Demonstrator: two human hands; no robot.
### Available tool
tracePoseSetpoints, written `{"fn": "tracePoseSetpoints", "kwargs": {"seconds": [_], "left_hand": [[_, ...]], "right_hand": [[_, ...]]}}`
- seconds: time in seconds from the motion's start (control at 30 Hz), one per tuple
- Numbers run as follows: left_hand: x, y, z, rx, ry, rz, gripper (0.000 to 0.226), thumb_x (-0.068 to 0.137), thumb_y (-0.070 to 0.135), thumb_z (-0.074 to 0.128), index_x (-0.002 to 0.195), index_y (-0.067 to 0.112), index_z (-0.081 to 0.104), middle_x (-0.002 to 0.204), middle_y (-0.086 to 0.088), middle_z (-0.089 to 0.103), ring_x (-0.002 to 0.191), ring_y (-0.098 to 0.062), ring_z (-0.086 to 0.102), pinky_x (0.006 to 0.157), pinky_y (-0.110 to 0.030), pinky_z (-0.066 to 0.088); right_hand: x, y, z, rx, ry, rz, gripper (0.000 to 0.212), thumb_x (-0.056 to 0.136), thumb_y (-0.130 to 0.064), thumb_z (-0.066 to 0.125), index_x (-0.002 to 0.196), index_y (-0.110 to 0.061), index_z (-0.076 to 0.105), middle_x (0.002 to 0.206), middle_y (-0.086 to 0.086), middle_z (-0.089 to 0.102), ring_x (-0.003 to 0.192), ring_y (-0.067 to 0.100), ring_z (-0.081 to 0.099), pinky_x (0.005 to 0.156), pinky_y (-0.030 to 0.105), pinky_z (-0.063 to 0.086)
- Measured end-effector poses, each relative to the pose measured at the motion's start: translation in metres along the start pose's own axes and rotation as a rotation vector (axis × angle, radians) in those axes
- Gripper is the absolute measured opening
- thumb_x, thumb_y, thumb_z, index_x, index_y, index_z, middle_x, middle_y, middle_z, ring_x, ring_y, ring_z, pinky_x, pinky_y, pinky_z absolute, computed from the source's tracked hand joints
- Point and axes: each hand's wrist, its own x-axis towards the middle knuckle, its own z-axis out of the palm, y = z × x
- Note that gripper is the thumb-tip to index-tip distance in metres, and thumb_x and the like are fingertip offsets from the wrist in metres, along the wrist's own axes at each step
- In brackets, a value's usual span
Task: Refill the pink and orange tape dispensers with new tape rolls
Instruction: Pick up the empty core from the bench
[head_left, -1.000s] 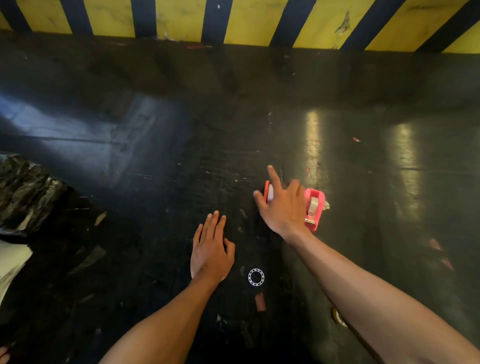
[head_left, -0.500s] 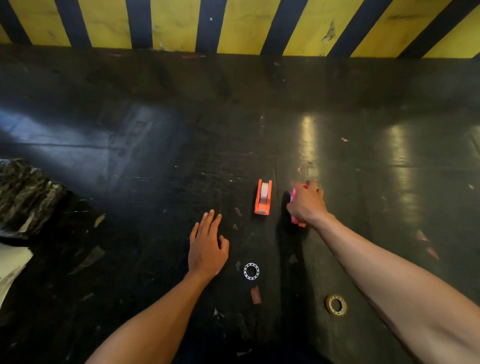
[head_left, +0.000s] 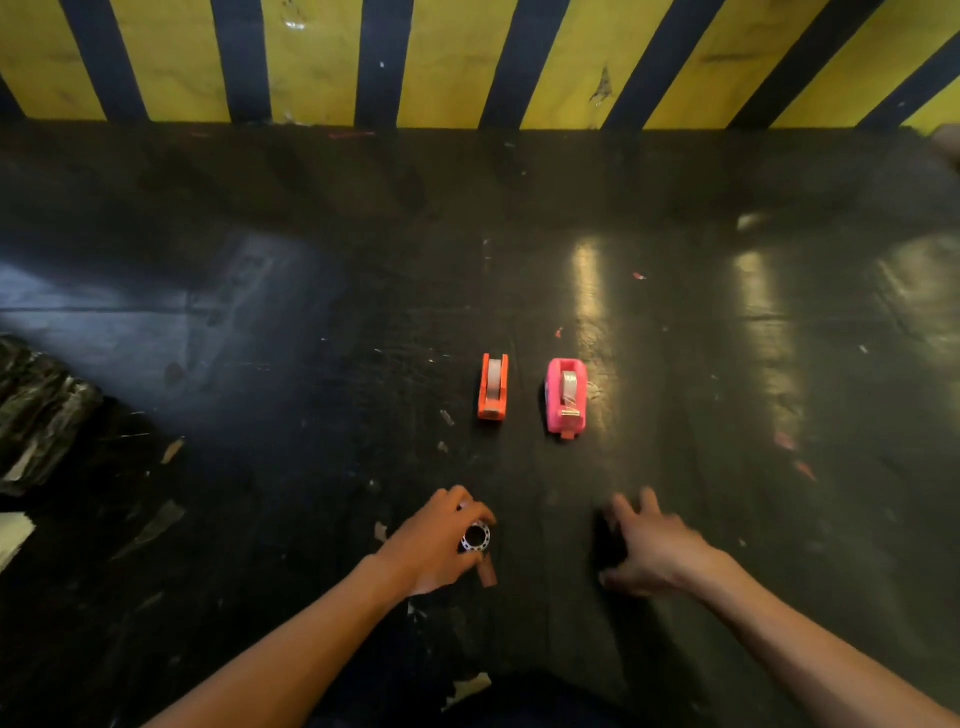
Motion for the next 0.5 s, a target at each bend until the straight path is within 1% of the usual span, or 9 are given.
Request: {"fn": "tracePoseSetpoints", "kwargs": {"seconds": [0.03, 0.1, 0.13, 0.2, 0.3, 0.37, 0.4, 0.43, 0.5], "left_hand": [[0.002, 0.001, -0.005, -0.017, -0.033, -0.003, 0.049, 0.09, 0.033, 0.07, 0.135, 0.032, 0.052, 0.134, 0.006, 0.045, 0.119, -0.011, 0.05, 0.103, -0.033, 0.048], [0.007, 0.0, -0.017, -0.03, -0.079, -0.015, 0.046, 0.09, 0.031, 0.07, 0.132, 0.031, 0.054, 0.133, 0.007, 0.047, 0.114, -0.01, 0.055, 0.099, -0.032, 0.051], [0.01, -0.002, -0.024, -0.033, -0.081, -0.028, 0.046, 0.089, 0.03, 0.071, 0.132, 0.031, 0.054, 0.133, 0.007, 0.048, 0.114, -0.01, 0.055, 0.1, -0.033, 0.051], [0.014, -0.011, -0.04, -0.055, -0.048, -0.081, 0.049, 0.089, 0.029, 0.072, 0.134, 0.031, 0.053, 0.134, 0.008, 0.049, 0.118, -0.011, 0.055, 0.102, -0.034, 0.05], [0.019, -0.035, -0.064, -0.114, 0.099, -0.21, 0.048, 0.089, 0.027, 0.072, 0.133, 0.029, 0.053, 0.134, 0.006, 0.05, 0.12, -0.012, 0.055, 0.102, -0.034, 0.05], [0.023, -0.056, -0.08, -0.156, 0.228, -0.318, 0.044, 0.089, 0.024, 0.072, 0.13, 0.027, 0.055, 0.134, 0.004, 0.052, 0.119, -0.013, 0.056, 0.102, -0.033, 0.05], [0.025, -0.066, -0.087, -0.172, 0.283, -0.369, 0.043, 0.089, 0.022, 0.072, 0.129, 0.026, 0.056, 0.134, 0.002, 0.052, 0.119, -0.014, 0.056, 0.101, -0.033, 0.05], [0.028, -0.075, -0.092, -0.184, 0.325, -0.408, 0.043, 0.089, 0.02, 0.072, 0.129, 0.024, 0.056, 0.134, 0.0, 0.053, 0.119, -0.016, 0.057, 0.101, -0.034, 0.05], [0.033, -0.089, -0.102, -0.204, 0.38, -0.463, 0.043, 0.089, 0.019, 0.072, 0.129, 0.023, 0.057, 0.134, -0.002, 0.055, 0.12, -0.018, 0.057, 0.102, -0.036, 0.051]], "right_hand": [[-0.005, -0.001, 0.004, -0.067, -0.076, -0.014, 0.093, 0.078, -0.036, 0.076, 0.152, -0.029, 0.02, 0.158, 0.016, 0.022, 0.129, 0.036, 0.05, 0.099, 0.042, 0.052], [-0.007, -0.011, 0.004, -0.126, -0.159, -0.067, 0.083, 0.083, -0.021, 0.072, 0.152, -0.027, 0.025, 0.153, 0.014, 0.032, 0.125, 0.03, 0.055, 0.094, 0.037, 0.055], [-0.005, -0.02, 0.0, -0.14, -0.191, -0.096, 0.076, 0.085, -0.018, 0.071, 0.149, -0.026, 0.031, 0.148, 0.012, 0.038, 0.122, 0.028, 0.056, 0.092, 0.036, 0.055], [0.005, -0.043, -0.011, -0.145, -0.258, -0.168, 0.063, 0.086, -0.018, 0.07, 0.142, -0.026, 0.041, 0.142, 0.009, 0.043, 0.119, 0.027, 0.056, 0.089, 0.035, 0.056], [0.028, -0.091, -0.026, -0.086, -0.297, -0.357, 0.041, 0.088, -0.021, 0.067, 0.127, -0.027, 0.053, 0.136, 0.006, 0.044, 0.114, 0.025, 0.056, 0.091, 0.037, 0.055], [0.045, -0.126, -0.034, -0.036, -0.238, -0.481, 0.028, 0.089, -0.024, 0.066, 0.116, -0.028, 0.057, 0.13, 0.004, 0.044, 0.109, 0.023, 0.056, 0.093, 0.04, 0.053], [0.053, -0.142, -0.037, -0.007, -0.183, -0.53, 0.026, 0.09, -0.025, 0.065, 0.115, -0.028, 0.058, 0.131, 0.005, 0.044, 0.107, 0.023, 0.057, 0.093, 0.041, 0.053], [0.061, -0.158, -0.041, 0.025, -0.117, -0.567, 0.027, 0.092, -0.026, 0.063, 0.118, -0.028, 0.058, 0.132, 0.007, 0.044, 0.108, 0.024, 0.058, 0.093, 0.042, 0.053], [0.075, -0.188, -0.048, 0.076, 0.036, -0.598, 0.032, 0.095, -0.024, 0.059, 0.127, -0.026, 0.057, 0.139, 0.012, 0.041, 0.121, 0.031, 0.053, 0.097, 0.045, 0.051]]}}
